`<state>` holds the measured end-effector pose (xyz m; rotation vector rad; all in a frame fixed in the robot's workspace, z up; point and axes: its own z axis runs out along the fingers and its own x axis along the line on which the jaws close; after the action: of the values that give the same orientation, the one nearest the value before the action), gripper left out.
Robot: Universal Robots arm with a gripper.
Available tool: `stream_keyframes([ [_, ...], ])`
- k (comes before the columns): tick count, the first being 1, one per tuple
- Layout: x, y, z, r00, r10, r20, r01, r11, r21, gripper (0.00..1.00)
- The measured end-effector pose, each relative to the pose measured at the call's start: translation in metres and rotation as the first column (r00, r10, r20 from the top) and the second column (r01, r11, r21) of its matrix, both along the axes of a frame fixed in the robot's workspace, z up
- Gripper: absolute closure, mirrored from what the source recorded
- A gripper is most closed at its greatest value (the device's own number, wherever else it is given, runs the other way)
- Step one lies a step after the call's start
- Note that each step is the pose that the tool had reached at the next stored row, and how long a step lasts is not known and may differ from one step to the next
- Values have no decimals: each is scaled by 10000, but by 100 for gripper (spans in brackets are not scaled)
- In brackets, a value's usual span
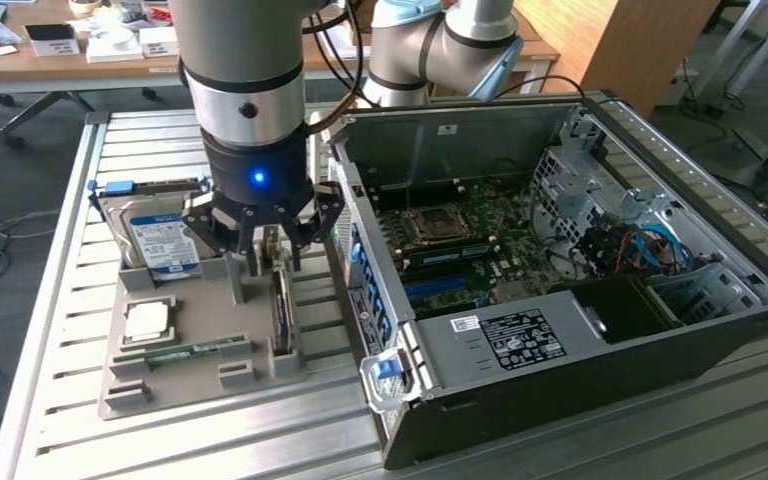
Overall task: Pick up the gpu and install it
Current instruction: 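Pick up the gpu and move the gpu toward the slot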
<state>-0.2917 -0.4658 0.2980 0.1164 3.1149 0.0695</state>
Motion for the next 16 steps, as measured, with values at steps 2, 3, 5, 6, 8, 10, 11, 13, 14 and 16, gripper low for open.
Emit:
stream_keyframes([
  [2,0,0,-1,10000,0,1,0,10000,1,51],
  [3,0,0,-2,10000,0,2,0,10000,2,51],
  [5,0,1,-7,10000,0,5,0,10000,4,51],
  [6,0,1,-17,10000,-1,6,1,10000,6,51],
  [8,0,0,-44,10000,0,3,0,10000,2,51],
  [10,0,0,-80,10000,0,3,0,10000,2,51],
  [11,0,0,-97,10000,0,2,0,10000,2,51],
  [13,0,0,-132,10000,0,2,0,10000,2,51],
  [14,0,0,-146,10000,0,3,0,10000,3,51],
  [16,0,0,-169,10000,0,2,0,10000,2,51],
])
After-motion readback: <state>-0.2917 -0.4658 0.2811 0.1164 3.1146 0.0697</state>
